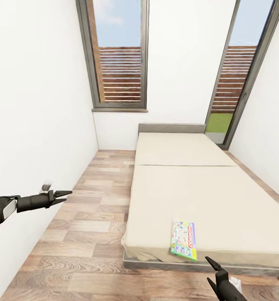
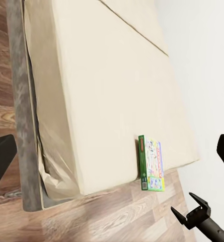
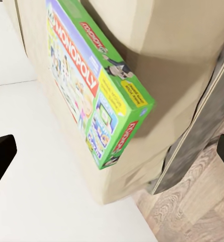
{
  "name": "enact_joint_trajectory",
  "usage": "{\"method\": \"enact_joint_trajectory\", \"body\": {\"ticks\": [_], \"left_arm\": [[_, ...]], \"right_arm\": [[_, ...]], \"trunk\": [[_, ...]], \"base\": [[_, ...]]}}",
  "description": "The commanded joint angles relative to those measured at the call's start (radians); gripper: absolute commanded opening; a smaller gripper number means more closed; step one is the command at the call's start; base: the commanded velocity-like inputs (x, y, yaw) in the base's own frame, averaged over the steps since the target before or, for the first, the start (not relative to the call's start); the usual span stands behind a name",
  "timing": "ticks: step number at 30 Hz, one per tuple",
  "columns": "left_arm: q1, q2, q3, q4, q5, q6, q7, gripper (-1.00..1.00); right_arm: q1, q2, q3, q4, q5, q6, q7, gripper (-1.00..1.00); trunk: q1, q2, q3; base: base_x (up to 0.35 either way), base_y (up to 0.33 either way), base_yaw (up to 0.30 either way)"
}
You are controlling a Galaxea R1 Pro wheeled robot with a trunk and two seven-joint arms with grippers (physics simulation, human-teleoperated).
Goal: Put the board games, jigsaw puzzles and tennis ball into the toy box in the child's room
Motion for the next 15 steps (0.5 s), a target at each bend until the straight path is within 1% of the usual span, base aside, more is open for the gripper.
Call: {"method": "enact_joint_trajectory", "body": {"ticks": [1, 5, 13, 15], "left_arm": [[-0.001, 0.000, 0.008, -0.001, -0.009, 0.010, -0.003, 1.00], [0.000, 0.000, 0.008, -0.001, -0.009, 0.010, -0.003, 1.00], [0.000, 0.000, 0.008, 0.001, -0.008, 0.009, -0.006, 1.00], [0.000, 0.000, 0.008, 0.001, -0.008, 0.008, -0.006, 1.00]], "right_arm": [[-0.001, 0.000, -0.004, 0.000, -0.003, 0.007, 0.001, 1.00], [-0.001, 0.000, -0.004, 0.000, -0.003, 0.007, 0.000, 1.00], [-0.001, 0.000, -0.004, 0.000, -0.003, 0.006, 0.000, 1.00], [-0.001, 0.000, -0.004, 0.000, -0.003, 0.006, -0.001, 1.00]], "trunk": [[0.000, 0.000, -0.001], [0.000, 0.000, -0.001], [0.000, 0.000, -0.001], [0.008, -0.014, -0.007]], "base": [[0.134, 0.071, 0.000], [0.117, 0.074, 0.000], [0.015, 0.009, 0.000], [0.002, 0.001, 0.000]]}}
